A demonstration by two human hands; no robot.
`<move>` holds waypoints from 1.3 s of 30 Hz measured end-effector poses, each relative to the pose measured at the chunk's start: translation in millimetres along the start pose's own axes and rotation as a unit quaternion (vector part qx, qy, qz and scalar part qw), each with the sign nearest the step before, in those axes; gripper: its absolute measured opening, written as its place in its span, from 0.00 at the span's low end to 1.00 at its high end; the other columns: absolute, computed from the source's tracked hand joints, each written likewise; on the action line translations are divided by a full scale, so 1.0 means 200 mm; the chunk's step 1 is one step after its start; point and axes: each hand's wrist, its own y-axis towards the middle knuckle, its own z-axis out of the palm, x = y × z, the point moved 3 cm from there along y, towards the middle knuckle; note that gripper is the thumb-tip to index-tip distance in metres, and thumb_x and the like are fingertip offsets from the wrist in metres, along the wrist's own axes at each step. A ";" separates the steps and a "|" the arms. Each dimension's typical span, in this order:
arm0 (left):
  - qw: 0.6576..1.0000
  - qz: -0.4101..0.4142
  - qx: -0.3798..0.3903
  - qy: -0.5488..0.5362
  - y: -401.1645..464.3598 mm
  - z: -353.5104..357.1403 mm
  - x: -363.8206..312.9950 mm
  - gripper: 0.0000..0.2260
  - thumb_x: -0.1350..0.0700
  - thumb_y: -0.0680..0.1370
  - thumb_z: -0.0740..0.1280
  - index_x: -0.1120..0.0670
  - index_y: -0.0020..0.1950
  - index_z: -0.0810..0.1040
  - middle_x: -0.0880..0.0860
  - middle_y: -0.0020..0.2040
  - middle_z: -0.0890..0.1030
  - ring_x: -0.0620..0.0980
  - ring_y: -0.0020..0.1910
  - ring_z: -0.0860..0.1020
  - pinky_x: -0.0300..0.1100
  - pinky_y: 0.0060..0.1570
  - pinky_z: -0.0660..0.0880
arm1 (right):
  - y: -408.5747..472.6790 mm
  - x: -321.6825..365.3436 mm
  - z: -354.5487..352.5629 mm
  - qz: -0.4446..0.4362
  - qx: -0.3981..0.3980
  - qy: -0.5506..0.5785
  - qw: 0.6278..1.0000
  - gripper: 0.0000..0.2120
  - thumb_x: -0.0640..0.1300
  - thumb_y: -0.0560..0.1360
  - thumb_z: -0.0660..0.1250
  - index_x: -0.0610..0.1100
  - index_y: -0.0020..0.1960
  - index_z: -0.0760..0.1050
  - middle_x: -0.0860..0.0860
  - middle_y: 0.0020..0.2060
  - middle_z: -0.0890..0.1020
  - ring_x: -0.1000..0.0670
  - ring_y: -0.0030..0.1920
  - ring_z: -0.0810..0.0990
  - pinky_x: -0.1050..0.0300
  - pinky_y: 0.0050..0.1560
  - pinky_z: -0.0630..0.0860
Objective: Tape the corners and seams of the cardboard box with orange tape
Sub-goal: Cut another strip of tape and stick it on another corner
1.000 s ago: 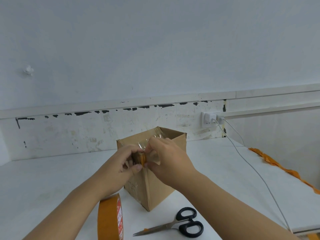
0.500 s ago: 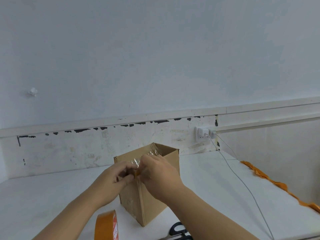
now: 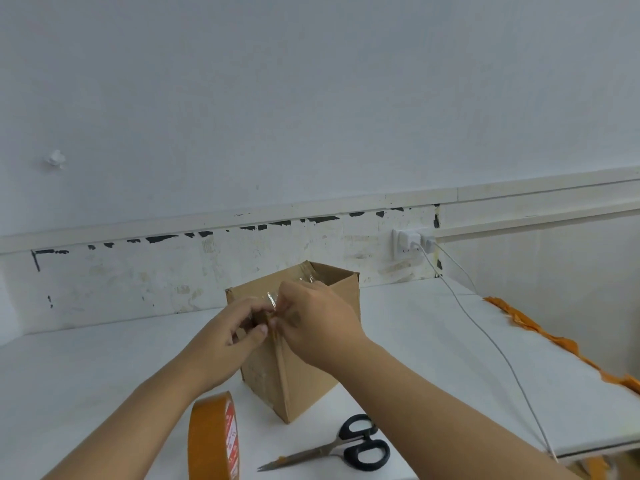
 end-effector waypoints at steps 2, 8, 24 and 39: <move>1.000 -0.001 0.007 -0.001 0.00 0.00 -0.01 0.18 0.53 0.79 0.63 0.26 0.55 0.69 0.28 0.53 0.72 0.29 0.53 0.71 0.30 0.45 0.69 | 0.00 0.00 0.00 0.005 0.002 -0.001 1.000 0.06 0.48 0.73 0.68 0.48 0.45 0.72 0.56 0.41 0.78 0.53 0.42 0.67 0.66 0.34 0.59; 1.000 -0.009 0.007 -0.010 -0.01 -0.01 -0.04 0.16 0.54 0.79 0.63 0.29 0.53 0.70 0.31 0.51 0.73 0.29 0.52 0.71 0.25 0.41 0.71 | 0.01 -0.02 0.00 0.014 0.019 0.007 1.000 0.06 0.48 0.72 0.69 0.50 0.44 0.72 0.60 0.36 0.71 0.54 0.44 0.70 0.58 0.34 0.66; 0.999 -0.033 0.003 -0.014 -0.01 0.00 -0.06 0.10 0.51 0.79 0.63 0.48 0.60 0.75 0.47 0.54 0.76 0.35 0.46 0.72 0.26 0.41 0.68 | 0.02 0.00 0.01 0.037 0.024 0.000 0.999 0.09 0.47 0.73 0.69 0.53 0.41 0.68 0.56 0.38 0.78 0.51 0.45 0.73 0.55 0.36 0.70; 0.996 0.003 -0.039 0.076 0.01 -0.02 -0.10 0.08 0.45 0.77 0.64 0.33 0.52 0.70 0.35 0.49 0.71 0.38 0.45 0.75 0.32 0.40 0.70 | -0.13 -0.11 -0.19 0.078 0.059 0.062 0.993 0.26 0.33 0.74 0.55 0.55 0.66 0.69 0.58 0.63 0.74 0.61 0.49 0.74 0.73 0.45 0.69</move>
